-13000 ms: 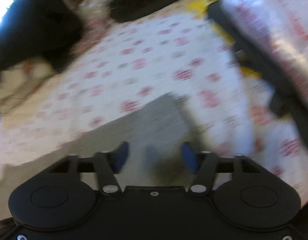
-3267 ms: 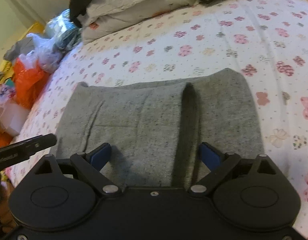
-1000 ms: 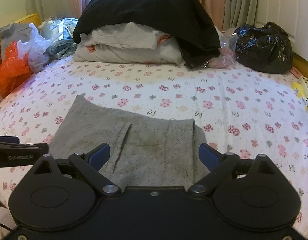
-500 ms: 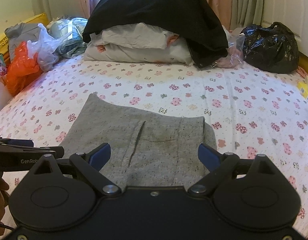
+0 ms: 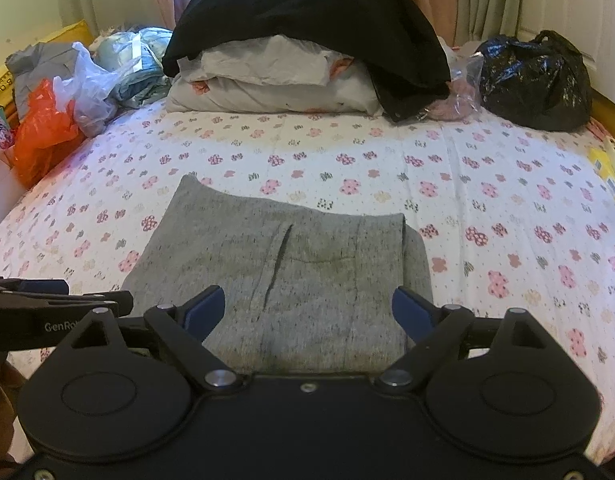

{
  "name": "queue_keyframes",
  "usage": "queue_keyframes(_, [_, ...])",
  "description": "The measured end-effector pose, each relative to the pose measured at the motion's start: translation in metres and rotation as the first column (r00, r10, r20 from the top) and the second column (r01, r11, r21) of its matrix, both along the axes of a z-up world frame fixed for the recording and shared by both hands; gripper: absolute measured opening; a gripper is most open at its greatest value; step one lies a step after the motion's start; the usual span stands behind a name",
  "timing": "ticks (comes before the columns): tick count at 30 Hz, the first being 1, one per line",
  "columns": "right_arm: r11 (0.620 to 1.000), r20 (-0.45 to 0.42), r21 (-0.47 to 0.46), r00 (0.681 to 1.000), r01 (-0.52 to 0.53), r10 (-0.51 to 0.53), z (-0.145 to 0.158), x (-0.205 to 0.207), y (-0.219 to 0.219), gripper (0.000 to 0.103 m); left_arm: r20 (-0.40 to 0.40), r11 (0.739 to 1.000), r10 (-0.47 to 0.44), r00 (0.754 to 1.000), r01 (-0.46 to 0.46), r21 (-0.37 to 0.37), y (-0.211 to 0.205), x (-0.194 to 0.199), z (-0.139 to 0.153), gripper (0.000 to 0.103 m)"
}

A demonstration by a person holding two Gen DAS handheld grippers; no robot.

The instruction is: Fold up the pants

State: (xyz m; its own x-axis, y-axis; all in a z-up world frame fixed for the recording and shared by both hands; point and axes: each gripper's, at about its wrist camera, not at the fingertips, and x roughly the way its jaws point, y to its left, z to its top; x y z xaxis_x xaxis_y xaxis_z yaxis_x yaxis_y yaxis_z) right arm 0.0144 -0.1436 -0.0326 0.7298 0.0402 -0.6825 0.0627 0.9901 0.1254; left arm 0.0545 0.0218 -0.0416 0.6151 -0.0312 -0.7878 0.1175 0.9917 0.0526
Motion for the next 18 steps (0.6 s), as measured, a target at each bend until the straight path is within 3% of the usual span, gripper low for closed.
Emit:
queue_keyframes(7, [0.999, 0.003, -0.008, 0.999, 0.033, -0.033, 0.008, -0.016, -0.001, 0.096, 0.040, 0.999, -0.001, 0.999, 0.000, 0.037, -0.001, -0.019, 0.008, 0.071])
queue_keyframes(18, [0.998, 0.005, -0.018, 0.998, 0.060, -0.060, 0.016, -0.034, -0.009, 0.097, 0.075, 0.999, 0.011, 0.997, -0.013, 0.029, 0.005, -0.030, 0.024, 0.071])
